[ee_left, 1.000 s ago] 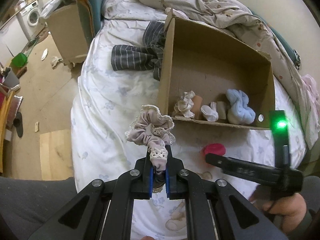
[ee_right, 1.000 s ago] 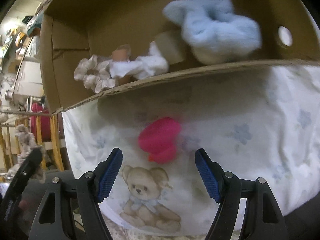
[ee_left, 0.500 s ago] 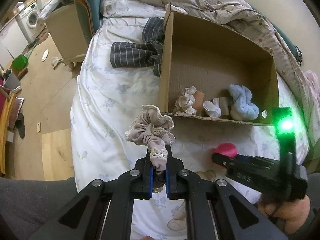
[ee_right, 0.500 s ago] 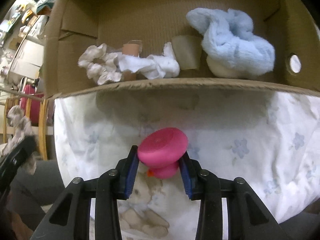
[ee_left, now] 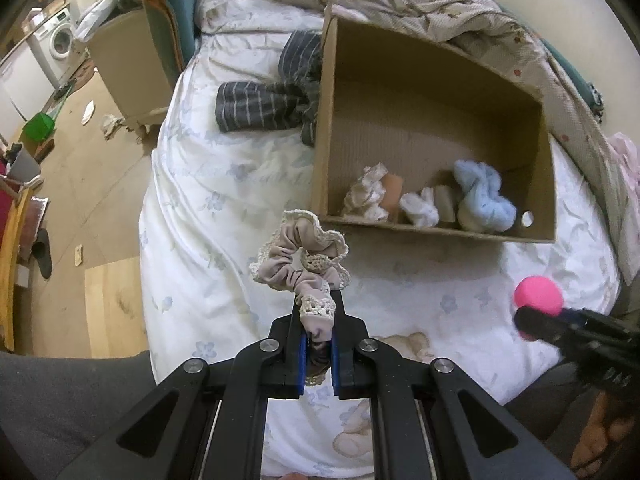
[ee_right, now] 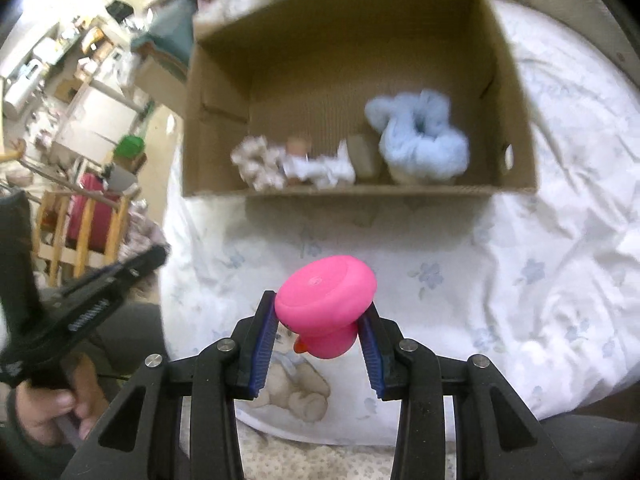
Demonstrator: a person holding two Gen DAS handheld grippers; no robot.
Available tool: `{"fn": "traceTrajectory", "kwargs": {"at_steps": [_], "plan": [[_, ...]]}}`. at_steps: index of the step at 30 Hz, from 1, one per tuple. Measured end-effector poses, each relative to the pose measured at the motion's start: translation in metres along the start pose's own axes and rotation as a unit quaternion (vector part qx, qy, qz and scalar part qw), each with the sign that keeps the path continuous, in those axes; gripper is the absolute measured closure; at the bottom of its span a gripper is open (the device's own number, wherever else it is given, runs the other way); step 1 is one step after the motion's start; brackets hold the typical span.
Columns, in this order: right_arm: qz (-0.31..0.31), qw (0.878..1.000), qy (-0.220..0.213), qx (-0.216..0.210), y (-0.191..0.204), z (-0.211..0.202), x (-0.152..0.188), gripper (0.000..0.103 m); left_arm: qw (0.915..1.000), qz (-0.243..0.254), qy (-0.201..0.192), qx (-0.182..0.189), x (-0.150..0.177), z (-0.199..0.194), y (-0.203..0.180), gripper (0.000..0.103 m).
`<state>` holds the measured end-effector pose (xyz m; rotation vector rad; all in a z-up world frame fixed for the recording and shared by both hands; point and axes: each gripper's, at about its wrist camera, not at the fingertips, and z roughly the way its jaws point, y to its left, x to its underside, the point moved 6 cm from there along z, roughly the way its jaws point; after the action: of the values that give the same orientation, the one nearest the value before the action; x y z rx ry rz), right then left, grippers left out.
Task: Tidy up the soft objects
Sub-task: 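Grasp the pink plush toy with the right tool while the left tool holds the scrunchie, then carry the scrunchie and pink toy over into the box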
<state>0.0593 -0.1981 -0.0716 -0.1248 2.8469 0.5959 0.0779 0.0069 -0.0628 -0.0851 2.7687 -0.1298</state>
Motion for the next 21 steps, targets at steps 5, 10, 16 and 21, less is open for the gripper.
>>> {"fn": "traceTrajectory", "kwargs": {"at_steps": [5,10,16,21], "plan": [[-0.002,0.999,-0.051,-0.012,-0.003,-0.038,-0.023,0.062,0.9994,0.015,-0.032,0.006,-0.020,-0.023,-0.012,0.095],[-0.012,0.996,-0.085,-0.016,-0.004,-0.057,-0.054,0.062,0.9969,0.039,-0.068,0.012,-0.052,-0.039,-0.030,0.095],[-0.019,0.993,-0.111,-0.021,-0.005,-0.054,-0.089,0.062,0.9954,0.040,-0.086,0.011,-0.092,-0.033,-0.038,0.095],[-0.001,0.993,-0.113,-0.022,-0.018,-0.032,-0.107,0.062,0.9949,0.043,-0.090,0.017,-0.108,-0.008,-0.043,0.095]]}}
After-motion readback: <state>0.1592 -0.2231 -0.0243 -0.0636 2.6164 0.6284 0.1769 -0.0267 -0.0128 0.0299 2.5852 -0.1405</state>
